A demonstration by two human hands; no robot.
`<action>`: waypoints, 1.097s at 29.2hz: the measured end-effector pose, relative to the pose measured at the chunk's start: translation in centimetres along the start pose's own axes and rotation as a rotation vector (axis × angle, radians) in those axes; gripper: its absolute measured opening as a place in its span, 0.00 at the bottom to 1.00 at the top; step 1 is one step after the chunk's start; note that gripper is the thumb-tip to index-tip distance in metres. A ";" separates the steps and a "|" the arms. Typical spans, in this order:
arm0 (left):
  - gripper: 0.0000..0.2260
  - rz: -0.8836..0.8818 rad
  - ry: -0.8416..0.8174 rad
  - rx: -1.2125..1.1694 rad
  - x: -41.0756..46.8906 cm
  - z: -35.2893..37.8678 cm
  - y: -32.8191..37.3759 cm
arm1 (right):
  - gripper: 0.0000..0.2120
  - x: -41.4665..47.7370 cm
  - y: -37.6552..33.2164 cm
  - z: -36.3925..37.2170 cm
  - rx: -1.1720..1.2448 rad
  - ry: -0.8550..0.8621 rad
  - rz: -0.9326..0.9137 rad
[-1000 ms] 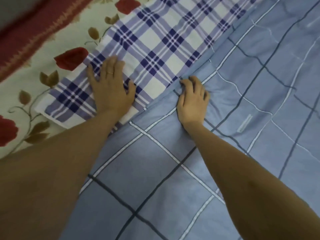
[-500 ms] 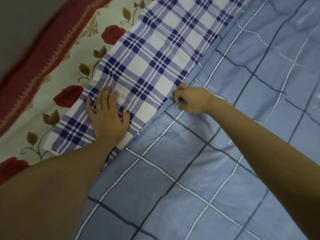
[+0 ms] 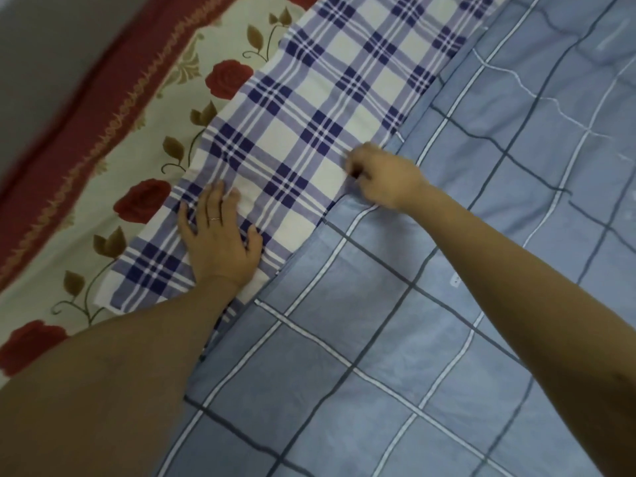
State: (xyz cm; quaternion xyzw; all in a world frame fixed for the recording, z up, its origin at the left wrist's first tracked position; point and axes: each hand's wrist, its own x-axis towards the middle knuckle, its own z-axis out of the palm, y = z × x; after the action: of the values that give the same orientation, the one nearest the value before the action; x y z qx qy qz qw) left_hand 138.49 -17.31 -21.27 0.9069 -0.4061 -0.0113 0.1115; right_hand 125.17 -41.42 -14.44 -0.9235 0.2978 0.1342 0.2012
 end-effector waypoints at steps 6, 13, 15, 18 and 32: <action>0.26 -0.006 -0.039 0.012 0.0 0.0 0.0 | 0.23 2.3 4.5 -1.8 0.239 0.293 0.715; 0.26 -0.004 -0.041 0.004 0.2 -0.1 0.1 | 0.21 3.3 4.3 -2.6 0.343 0.064 0.805; 0.26 -0.001 -0.040 0.003 0.2 -0.1 0.0 | 0.19 3.6 4.2 -2.9 0.309 0.034 0.827; 0.26 0.001 -0.040 -0.006 0.3 -0.1 0.1 | 0.14 4.0 4.0 -2.9 0.219 -0.018 0.846; 0.26 -0.015 -0.067 -0.022 0.3 -0.4 0.2 | 0.10 5.9 4.6 -4.2 0.581 0.325 0.727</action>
State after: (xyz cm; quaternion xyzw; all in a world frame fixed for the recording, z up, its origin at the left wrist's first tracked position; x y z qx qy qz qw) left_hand 138.64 -17.60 -20.83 0.9078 -0.4026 -0.0470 0.1075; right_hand 127.58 -49.71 -14.23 -0.6746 0.6532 -0.0388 0.3416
